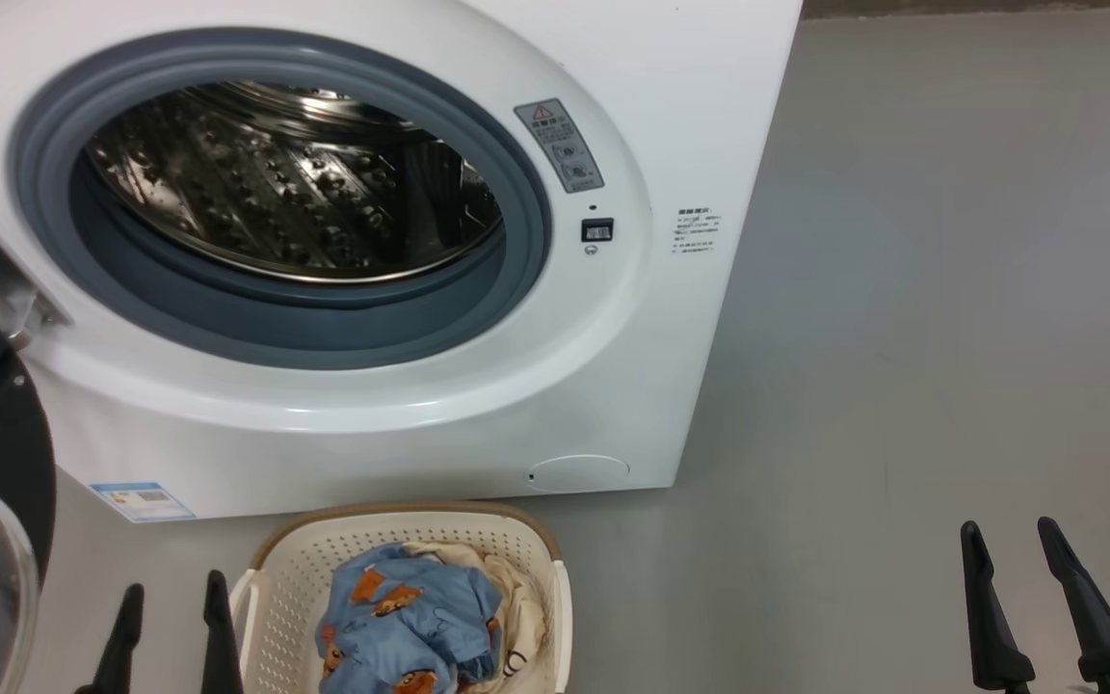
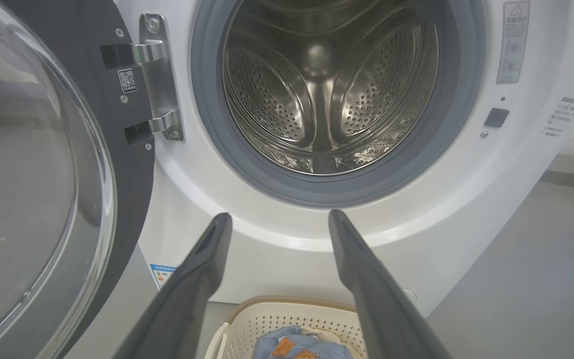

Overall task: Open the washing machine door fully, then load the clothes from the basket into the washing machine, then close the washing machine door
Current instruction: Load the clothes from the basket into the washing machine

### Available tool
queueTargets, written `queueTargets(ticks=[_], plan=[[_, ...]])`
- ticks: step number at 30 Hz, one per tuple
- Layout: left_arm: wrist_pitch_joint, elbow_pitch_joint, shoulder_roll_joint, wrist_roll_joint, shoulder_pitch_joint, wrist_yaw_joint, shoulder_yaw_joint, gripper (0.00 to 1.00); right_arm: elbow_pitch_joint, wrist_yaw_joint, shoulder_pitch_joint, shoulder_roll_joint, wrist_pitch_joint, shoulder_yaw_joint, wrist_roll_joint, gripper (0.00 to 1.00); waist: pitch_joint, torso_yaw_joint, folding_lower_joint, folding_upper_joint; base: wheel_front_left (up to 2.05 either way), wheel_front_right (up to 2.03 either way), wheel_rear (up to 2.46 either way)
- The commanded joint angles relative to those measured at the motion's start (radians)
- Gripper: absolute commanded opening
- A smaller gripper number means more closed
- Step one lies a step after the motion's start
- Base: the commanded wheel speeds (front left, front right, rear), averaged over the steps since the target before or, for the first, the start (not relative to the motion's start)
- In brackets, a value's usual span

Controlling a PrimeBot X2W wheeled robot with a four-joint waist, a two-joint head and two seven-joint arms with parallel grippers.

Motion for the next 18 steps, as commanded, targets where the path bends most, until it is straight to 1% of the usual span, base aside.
queueTargets(ticks=[1,9,11,18], plan=[[-0.007,-0.01,0.011,0.013,-0.044,-0.004,0.026,1.0,-0.02,0.002,-0.036,-0.01,-0.012,0.027,-0.003,1.0,0.014,-0.012,0.0,0.0,0.0,0.0,0.0],[-0.007,0.104,0.012,-0.022,-0.094,-0.017,0.006,1.0,-0.015,0.002,-0.064,-0.001,-0.012,0.039,-0.002,1.0,0.084,-0.061,0.0,0.0,0.0,0.0,0.0],[-0.004,0.156,0.018,-0.041,-0.124,-0.022,0.008,1.0,-0.013,0.002,-0.078,0.003,-0.012,0.044,0.0,1.0,0.116,-0.079,0.0,0.0,0.0,0.0,0.0],[0.058,0.257,0.041,-0.1,-0.2,-0.036,-0.009,1.0,-0.013,0.002,-0.115,0.006,-0.012,0.058,0.003,1.0,0.187,-0.11,0.0,0.0,0.0,0.0,0.0]])
